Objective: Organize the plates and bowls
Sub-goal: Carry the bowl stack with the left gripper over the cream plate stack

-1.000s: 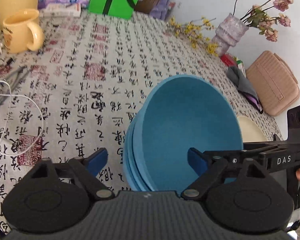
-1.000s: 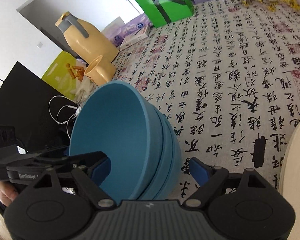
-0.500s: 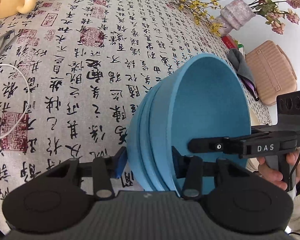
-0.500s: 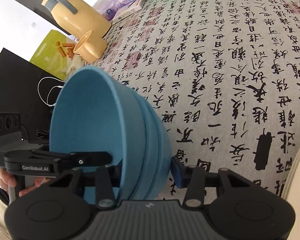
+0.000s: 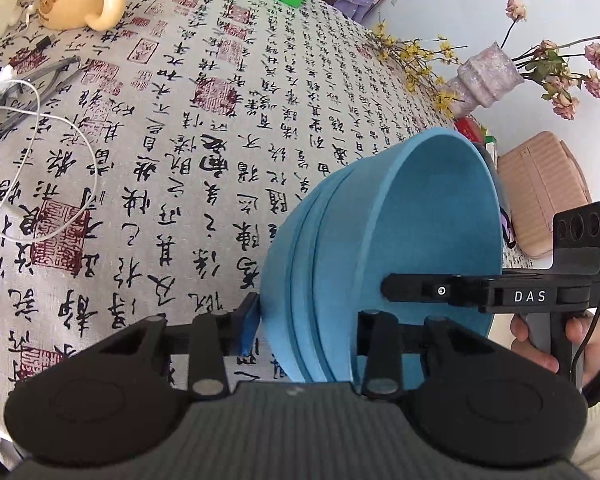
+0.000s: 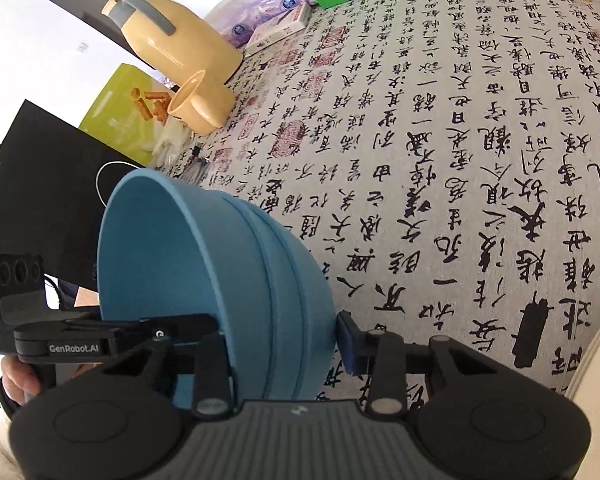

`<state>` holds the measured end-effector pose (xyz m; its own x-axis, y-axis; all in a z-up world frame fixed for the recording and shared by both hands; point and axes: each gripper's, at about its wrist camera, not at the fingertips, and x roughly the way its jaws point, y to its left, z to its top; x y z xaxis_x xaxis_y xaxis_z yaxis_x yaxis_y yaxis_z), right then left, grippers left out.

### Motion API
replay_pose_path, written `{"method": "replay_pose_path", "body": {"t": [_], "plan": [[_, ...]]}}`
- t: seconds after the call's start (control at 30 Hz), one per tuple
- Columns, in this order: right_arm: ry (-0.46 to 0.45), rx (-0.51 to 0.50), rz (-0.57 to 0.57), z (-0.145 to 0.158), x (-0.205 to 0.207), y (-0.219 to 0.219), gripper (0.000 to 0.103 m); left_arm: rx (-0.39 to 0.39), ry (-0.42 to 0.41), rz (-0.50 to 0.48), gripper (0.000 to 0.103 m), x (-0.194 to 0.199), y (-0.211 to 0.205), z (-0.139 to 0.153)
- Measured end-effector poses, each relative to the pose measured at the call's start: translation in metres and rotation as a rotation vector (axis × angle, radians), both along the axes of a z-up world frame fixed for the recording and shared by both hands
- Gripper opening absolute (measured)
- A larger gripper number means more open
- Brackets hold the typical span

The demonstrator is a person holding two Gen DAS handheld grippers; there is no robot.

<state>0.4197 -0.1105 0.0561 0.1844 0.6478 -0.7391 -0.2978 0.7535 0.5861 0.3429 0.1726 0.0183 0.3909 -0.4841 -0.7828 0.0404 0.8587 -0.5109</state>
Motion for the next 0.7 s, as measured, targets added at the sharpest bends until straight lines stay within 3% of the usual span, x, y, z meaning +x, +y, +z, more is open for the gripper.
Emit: {"method": "replay_pose_path", "body": {"t": [0.13,0.3,0.7], "plan": [[-0.027,0.000,0.000,0.012,-0.002,-0.013,0.036,-0.005,-0.012,-0.006,0.037,0.000,-0.019,0.011],[-0.039,-0.009,-0.043,0.029,-0.009,-0.053,0.036,-0.006,-0.032,-0.066,0.037,0.011,-0.072,0.023],[-0.034,-0.066,-0.212,0.046,-0.043,-0.203,0.036,-0.033,-0.031,-0.261,0.036,0.030,-0.231,0.028]]}}
